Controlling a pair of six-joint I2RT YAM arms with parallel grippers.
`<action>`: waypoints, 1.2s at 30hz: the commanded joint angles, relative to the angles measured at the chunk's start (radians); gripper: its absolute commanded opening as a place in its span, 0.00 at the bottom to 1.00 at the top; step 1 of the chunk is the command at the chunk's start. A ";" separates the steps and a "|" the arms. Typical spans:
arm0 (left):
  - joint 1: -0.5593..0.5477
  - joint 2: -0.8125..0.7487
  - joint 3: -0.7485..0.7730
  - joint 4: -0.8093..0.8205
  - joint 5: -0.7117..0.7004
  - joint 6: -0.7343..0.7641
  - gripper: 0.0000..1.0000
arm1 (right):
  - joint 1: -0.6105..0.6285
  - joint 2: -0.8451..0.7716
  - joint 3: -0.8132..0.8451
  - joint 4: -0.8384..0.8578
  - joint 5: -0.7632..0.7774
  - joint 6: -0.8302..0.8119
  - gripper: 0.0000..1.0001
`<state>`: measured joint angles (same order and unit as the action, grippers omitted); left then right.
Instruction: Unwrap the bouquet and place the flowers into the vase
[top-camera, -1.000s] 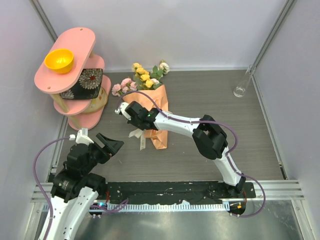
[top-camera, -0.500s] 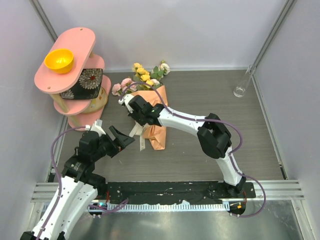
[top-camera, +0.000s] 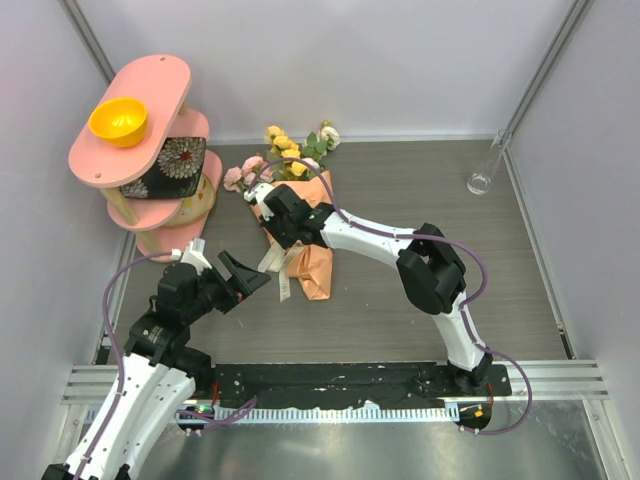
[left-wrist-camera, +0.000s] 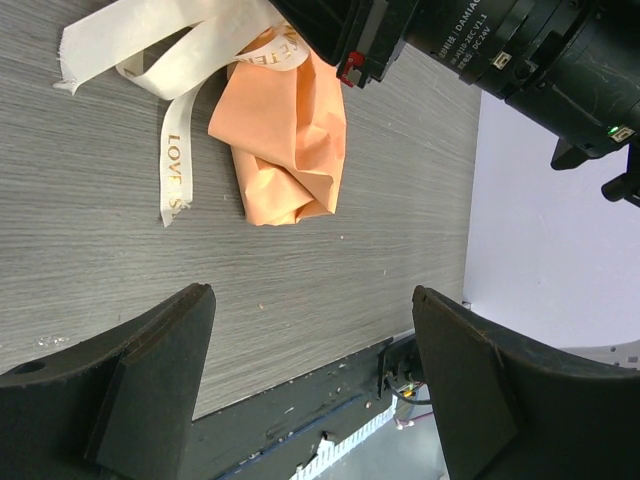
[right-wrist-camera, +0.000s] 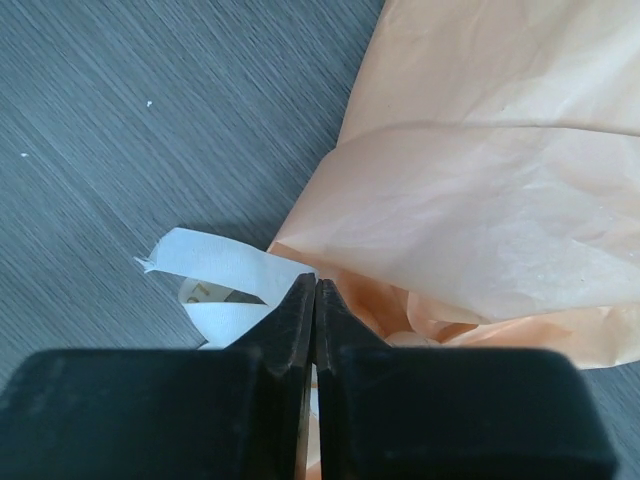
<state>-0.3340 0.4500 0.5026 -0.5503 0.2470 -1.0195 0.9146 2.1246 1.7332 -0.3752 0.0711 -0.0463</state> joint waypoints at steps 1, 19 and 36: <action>-0.003 -0.014 0.002 0.032 0.017 0.004 0.84 | 0.004 -0.041 0.006 0.042 -0.022 0.022 0.06; -0.002 0.079 -0.021 0.141 0.067 -0.002 0.74 | -0.013 -0.109 0.020 0.051 0.113 0.208 0.01; -0.003 0.575 0.016 0.524 -0.015 -0.013 0.45 | -0.074 -0.431 -0.224 0.269 -0.031 0.569 0.01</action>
<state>-0.3340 0.9607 0.5079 -0.1909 0.2806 -1.0206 0.8421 1.7611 1.5265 -0.1875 0.0738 0.4492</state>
